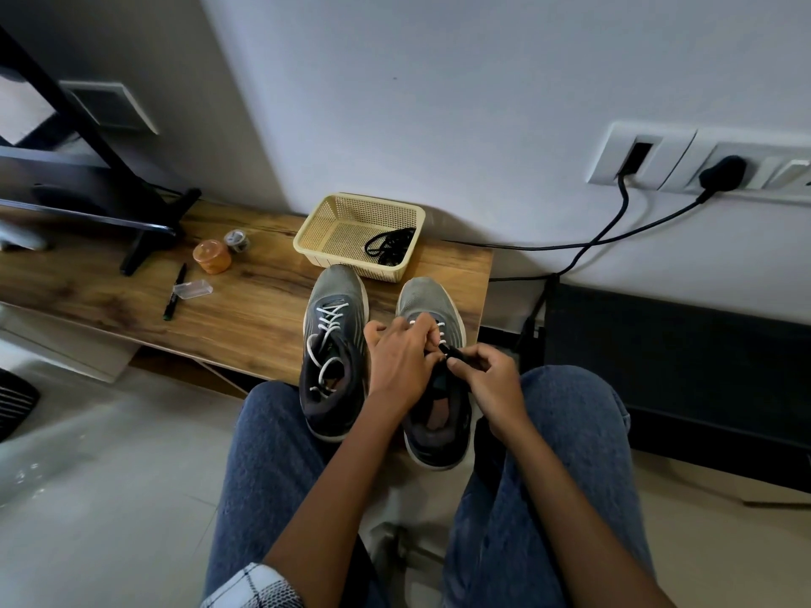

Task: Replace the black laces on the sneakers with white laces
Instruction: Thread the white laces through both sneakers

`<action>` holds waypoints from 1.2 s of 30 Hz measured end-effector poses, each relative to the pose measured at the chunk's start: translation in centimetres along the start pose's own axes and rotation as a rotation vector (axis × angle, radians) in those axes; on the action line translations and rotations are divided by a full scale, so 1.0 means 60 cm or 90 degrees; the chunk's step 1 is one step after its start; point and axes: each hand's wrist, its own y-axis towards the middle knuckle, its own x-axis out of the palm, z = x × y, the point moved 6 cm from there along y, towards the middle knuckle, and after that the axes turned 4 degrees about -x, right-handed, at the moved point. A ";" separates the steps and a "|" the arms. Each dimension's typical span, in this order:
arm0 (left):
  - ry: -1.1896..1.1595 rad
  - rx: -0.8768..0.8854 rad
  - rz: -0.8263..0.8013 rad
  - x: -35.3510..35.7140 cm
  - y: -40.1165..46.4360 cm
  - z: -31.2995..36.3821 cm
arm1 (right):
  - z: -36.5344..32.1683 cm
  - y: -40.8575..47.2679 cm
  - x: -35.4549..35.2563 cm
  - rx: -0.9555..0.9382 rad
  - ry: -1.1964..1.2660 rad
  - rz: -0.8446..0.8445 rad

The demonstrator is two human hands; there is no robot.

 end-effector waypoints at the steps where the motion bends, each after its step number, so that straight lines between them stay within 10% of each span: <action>1: 0.005 0.002 -0.004 -0.001 0.001 0.001 | -0.002 -0.001 0.000 -0.002 0.002 0.000; 36: -0.079 -0.074 -0.030 0.009 0.000 -0.015 | -0.014 -0.010 0.006 -0.105 -0.108 0.034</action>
